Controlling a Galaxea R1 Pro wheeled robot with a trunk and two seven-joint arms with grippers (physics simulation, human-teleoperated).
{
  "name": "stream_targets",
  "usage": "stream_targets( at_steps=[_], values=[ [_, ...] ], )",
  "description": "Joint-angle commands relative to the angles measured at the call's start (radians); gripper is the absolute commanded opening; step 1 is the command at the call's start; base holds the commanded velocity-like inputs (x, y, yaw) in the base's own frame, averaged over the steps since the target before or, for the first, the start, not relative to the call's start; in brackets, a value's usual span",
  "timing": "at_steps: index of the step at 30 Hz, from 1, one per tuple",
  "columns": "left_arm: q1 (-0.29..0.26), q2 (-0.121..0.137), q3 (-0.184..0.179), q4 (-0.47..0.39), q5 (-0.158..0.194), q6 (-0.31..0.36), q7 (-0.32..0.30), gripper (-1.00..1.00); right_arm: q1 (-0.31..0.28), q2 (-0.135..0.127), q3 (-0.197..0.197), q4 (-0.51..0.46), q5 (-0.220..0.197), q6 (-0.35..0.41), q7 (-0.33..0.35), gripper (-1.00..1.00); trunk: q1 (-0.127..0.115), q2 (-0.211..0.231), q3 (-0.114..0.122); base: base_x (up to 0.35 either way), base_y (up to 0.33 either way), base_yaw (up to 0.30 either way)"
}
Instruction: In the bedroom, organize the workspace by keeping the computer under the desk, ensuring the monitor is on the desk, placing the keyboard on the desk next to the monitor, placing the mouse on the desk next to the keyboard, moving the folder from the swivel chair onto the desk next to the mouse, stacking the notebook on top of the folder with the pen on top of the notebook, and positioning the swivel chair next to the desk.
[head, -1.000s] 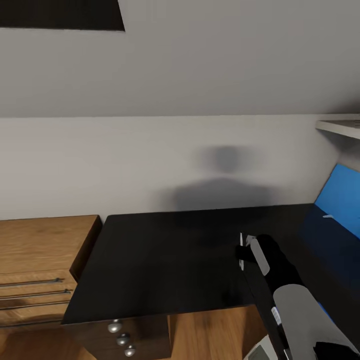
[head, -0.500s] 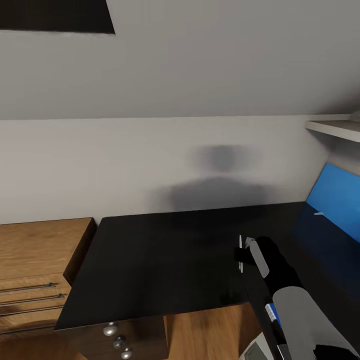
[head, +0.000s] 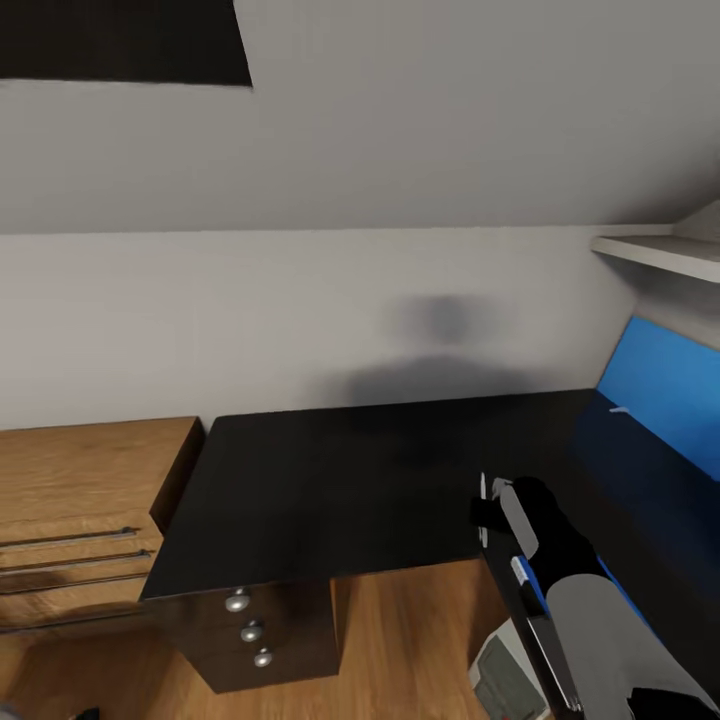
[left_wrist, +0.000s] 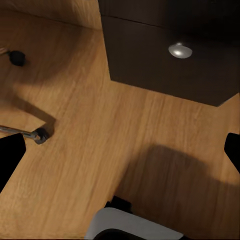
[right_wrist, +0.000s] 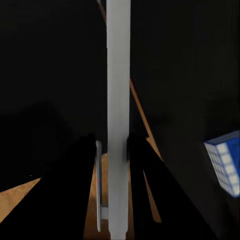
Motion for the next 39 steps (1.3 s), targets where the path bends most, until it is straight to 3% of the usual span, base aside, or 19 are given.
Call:
stream_targets(
  at_steps=[1,14,18,27,39],
  values=[
    [0.0,0.0,0.0,0.0,-0.004,-0.002,0.005,1.0,-0.001,-0.001,-0.001,-0.001,-0.012,0.003,-0.007,-1.0,0.0,-0.001,-0.001,-0.308,0.0,0.0],
    [0.0,0.0,-0.002,0.0,-0.006,-0.002,0.004,1.0,-0.001,-0.007,-0.002,-0.001,-0.013,0.012,-0.008,-1.0,0.0,-0.001,0.003,-0.109,0.0,-0.123],
    [0.0,0.001,-0.003,0.0,-0.006,-0.002,0.004,1.0,0.0,-0.025,-0.001,0.0,-0.013,0.017,-0.009,-1.0,0.0,-0.001,0.006,-0.003,0.0,-0.191],
    [0.0,0.0,-0.003,0.0,-0.007,-0.001,0.002,1.0,0.001,-0.038,-0.001,0.011,-0.01,0.011,-0.013,-1.0,0.0,-0.001,0.01,-0.15,-0.016,-0.071],
    [0.0,0.0,-0.003,0.0,-0.006,-0.002,0.002,1.0,0.001,-0.047,-0.001,0.028,0.024,-0.035,-0.014,-1.0,0.0,-0.001,0.01,-0.181,-0.13,-0.001]
  ],
)
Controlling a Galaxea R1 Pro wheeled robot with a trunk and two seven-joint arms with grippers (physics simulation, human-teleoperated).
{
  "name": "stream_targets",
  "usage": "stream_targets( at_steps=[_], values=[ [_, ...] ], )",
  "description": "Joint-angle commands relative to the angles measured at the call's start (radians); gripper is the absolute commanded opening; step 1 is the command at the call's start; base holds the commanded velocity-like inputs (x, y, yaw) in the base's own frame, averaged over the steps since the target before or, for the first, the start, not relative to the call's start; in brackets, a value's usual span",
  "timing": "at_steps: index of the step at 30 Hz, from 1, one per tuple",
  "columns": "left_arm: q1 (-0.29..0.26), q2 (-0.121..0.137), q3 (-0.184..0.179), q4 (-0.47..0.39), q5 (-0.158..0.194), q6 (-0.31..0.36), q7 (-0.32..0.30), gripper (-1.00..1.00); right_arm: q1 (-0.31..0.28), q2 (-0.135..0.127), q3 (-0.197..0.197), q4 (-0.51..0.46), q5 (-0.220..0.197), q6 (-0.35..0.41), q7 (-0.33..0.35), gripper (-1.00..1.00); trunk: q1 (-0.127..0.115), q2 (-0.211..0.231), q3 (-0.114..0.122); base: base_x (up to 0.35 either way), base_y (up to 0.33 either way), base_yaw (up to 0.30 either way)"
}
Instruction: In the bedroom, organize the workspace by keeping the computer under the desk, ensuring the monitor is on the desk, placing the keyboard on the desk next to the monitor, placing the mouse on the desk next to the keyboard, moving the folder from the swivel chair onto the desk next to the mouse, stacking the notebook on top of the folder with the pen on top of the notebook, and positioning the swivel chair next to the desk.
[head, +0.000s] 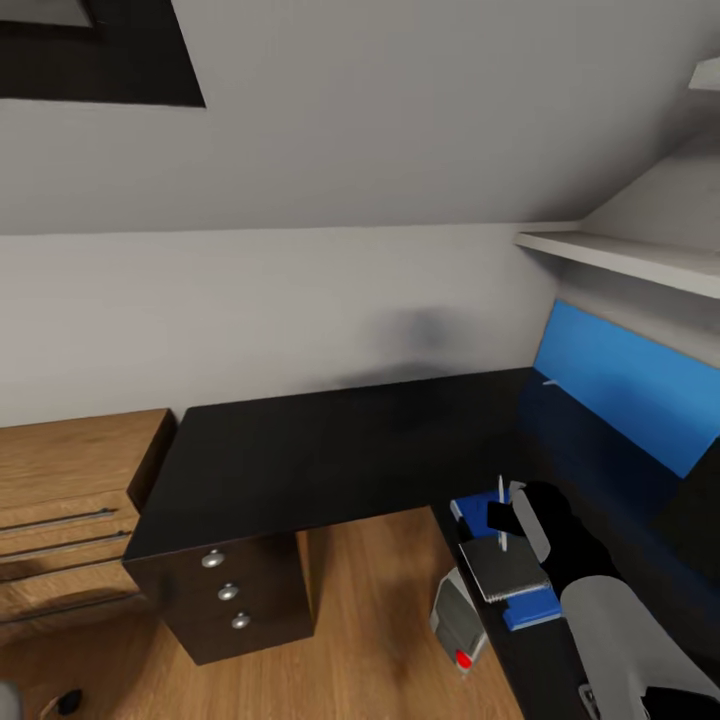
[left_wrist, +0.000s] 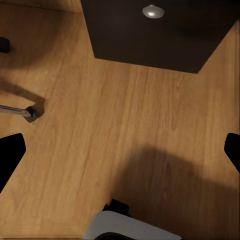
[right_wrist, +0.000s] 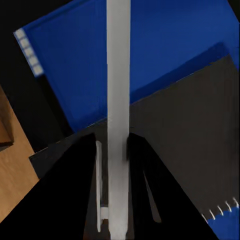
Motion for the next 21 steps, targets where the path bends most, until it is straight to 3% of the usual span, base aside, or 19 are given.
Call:
stream_targets(
  at_steps=[1,8,10,14,21],
  values=[
    [-0.001,0.0,0.0,0.0,-0.003,-0.004,0.005,1.0,-0.001,-0.001,0.0,0.0,-0.01,-0.001,-0.007,-1.0,0.0,-0.001,-0.001,-0.062,-0.23,0.0],
    [-0.001,0.001,0.0,0.0,-0.003,-0.005,0.005,1.0,0.001,-0.004,0.0,0.031,0.005,-0.064,-0.006,-1.0,0.0,-0.001,-0.001,-0.017,-0.066,0.0],
    [-0.001,0.001,0.0,0.0,-0.004,-0.005,0.005,1.0,0.009,-0.007,0.0,0.042,0.031,-0.074,-0.004,-1.0,0.0,-0.001,-0.001,-0.058,-0.103,0.0],
    [-0.001,0.0,0.0,0.0,-0.004,-0.005,0.005,1.0,0.012,-0.01,0.0,0.055,0.06,-0.078,-0.001,-1.0,0.0,-0.001,-0.001,-0.081,-0.127,0.0],
    [-0.001,0.001,0.0,0.0,-0.004,-0.005,0.005,1.0,0.013,-0.014,0.0,0.071,0.067,-0.077,0.002,-1.0,0.0,-0.001,-0.001,-0.037,-0.016,0.0]
  ],
)
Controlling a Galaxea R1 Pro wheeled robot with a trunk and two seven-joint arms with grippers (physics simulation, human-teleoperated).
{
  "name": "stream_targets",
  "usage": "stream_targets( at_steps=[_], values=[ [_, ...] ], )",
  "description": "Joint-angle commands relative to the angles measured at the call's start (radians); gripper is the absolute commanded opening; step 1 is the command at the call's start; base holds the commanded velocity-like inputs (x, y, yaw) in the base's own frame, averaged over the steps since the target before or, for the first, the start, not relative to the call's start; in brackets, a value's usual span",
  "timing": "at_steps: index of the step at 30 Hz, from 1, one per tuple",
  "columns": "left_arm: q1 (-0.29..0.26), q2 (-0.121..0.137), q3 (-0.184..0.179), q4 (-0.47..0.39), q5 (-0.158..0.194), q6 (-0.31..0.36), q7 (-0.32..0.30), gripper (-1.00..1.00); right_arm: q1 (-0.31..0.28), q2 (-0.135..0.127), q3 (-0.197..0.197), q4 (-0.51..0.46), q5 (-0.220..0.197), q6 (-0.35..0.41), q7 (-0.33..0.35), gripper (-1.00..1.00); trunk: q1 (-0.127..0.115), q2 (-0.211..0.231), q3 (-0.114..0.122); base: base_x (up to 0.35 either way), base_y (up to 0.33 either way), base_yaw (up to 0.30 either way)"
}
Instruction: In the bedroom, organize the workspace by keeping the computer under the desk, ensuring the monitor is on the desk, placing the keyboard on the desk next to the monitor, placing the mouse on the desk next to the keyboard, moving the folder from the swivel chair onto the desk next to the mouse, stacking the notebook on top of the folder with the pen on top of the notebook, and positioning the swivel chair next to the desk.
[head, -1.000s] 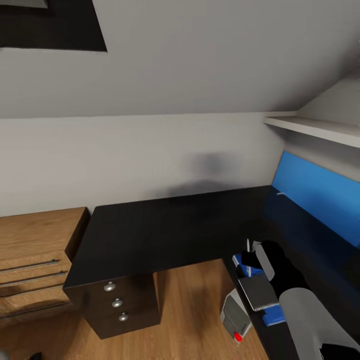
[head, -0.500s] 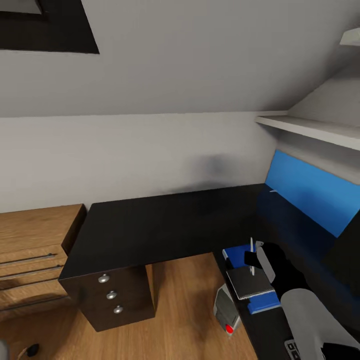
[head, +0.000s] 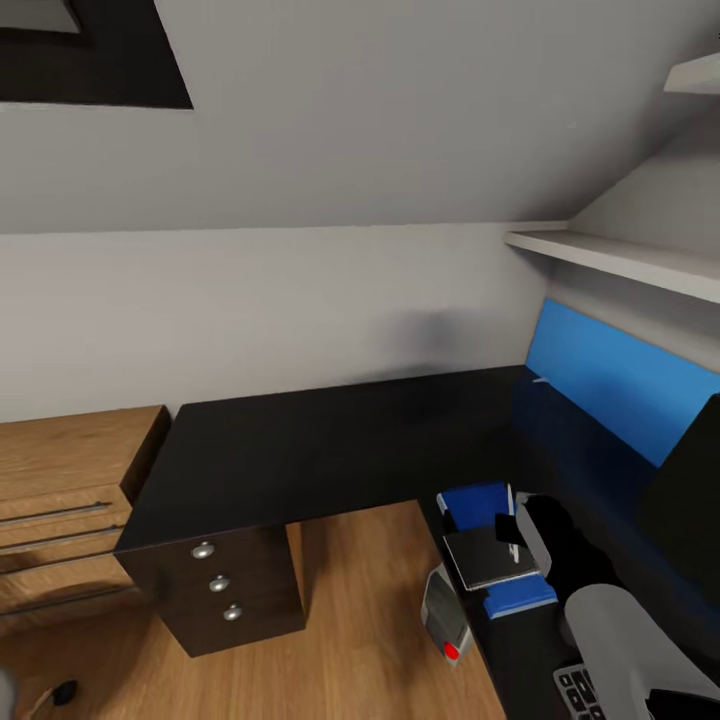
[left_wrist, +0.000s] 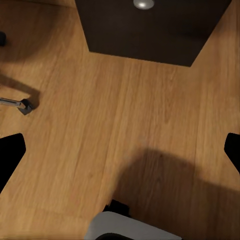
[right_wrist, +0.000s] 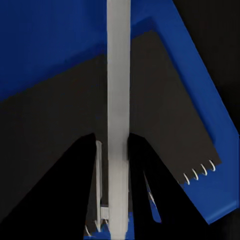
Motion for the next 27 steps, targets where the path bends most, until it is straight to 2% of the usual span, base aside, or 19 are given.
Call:
stream_targets(
  at_steps=[1,6,23,27],
  values=[
    [-0.001,0.0,0.0,0.0,-0.003,-0.003,0.005,1.0,-0.001,0.0,0.0,0.0,-0.012,0.002,-0.006,-1.0,0.0,-0.001,-0.001,-0.175,-0.003,0.0],
    [-0.001,-0.001,0.0,0.0,-0.003,-0.003,0.005,1.0,-0.001,0.0,0.0,0.012,-0.013,0.001,-0.005,-1.0,0.0,-0.001,-0.001,-0.108,-0.001,0.0],
    [-0.001,-0.002,-0.002,0.0,-0.003,-0.004,0.006,1.0,-0.001,0.002,0.001,0.029,-0.015,-0.008,-0.003,-1.0,0.0,-0.001,-0.001,-0.004,0.0,0.0],
    [-0.001,-0.002,-0.002,-0.001,-0.003,-0.004,0.006,1.0,-0.001,0.002,0.002,0.029,-0.015,-0.009,-0.003,-1.0,0.011,-0.022,-0.011,0.0,0.0,0.0]
  ],
)
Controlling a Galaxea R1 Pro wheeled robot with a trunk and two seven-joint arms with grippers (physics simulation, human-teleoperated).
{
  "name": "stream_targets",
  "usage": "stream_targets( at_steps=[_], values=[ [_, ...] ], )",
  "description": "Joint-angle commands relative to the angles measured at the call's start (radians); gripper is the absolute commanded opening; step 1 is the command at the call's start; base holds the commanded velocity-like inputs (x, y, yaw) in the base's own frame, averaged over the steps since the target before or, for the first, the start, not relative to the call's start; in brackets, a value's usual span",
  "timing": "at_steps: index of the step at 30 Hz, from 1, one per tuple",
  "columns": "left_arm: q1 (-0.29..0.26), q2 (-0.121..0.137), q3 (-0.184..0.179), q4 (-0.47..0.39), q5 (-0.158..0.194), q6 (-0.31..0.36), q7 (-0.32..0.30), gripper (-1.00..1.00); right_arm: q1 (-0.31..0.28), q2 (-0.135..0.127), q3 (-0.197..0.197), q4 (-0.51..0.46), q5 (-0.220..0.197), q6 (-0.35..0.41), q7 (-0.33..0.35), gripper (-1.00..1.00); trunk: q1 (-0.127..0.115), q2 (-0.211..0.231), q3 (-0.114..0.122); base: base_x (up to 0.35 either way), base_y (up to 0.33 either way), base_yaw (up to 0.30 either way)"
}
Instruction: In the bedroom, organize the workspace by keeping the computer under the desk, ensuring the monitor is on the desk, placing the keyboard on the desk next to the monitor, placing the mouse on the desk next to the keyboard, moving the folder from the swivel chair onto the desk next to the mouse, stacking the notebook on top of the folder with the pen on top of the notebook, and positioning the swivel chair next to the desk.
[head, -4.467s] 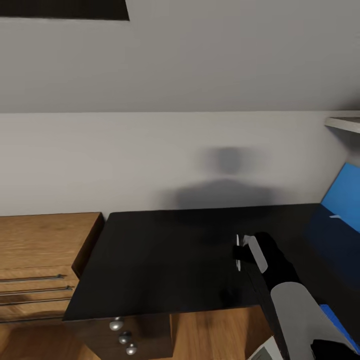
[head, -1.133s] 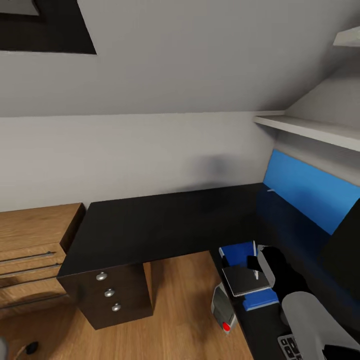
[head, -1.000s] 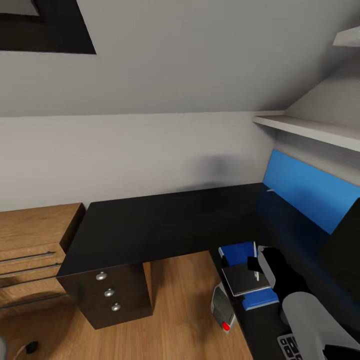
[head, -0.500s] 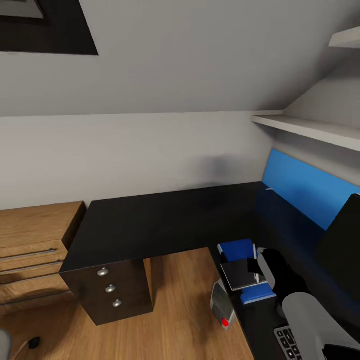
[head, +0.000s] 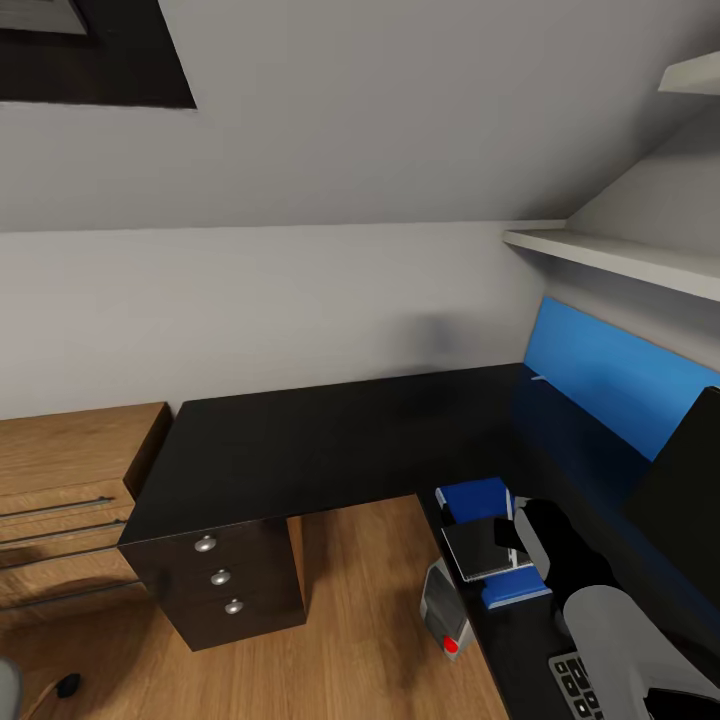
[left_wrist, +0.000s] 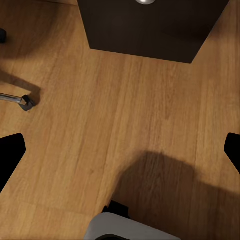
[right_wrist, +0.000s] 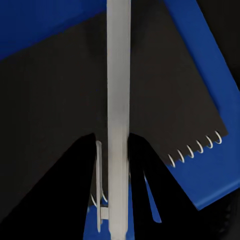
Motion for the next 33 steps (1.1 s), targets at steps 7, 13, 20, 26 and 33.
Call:
stream_targets(
  at_steps=[7,13,20,26,33],
  values=[
    [-0.001,-0.001,0.0,0.0,-0.003,-0.003,0.005,1.0,-0.001,0.001,0.001,-0.001,-0.012,0.002,-0.007,-1.0,0.004,-0.008,-0.004,0.0,0.0,0.0],
    [-0.001,-0.002,-0.001,0.0,-0.003,-0.003,0.005,1.0,-0.001,0.003,0.001,0.002,-0.012,0.002,-0.008,-1.0,0.019,-0.036,-0.017,0.0,0.0,0.0],
    [-0.001,-0.002,-0.001,0.0,-0.004,-0.003,0.004,1.0,-0.001,0.004,0.002,0.01,-0.012,0.001,-0.008,-1.0,0.019,-0.036,-0.017,0.0,0.0,0.0],
    [-0.001,-0.003,-0.001,0.0,-0.005,-0.004,0.004,1.0,-0.001,0.005,0.002,0.011,-0.012,0.001,-0.008,-1.0,0.042,-0.078,-0.036,0.0,0.0,0.0],
    [-0.001,-0.002,-0.001,0.0,-0.005,-0.004,0.005,1.0,-0.001,0.005,0.002,0.011,-0.012,0.001,-0.008,-1.0,0.046,-0.085,-0.039,0.0,0.0,0.0]
  ],
)
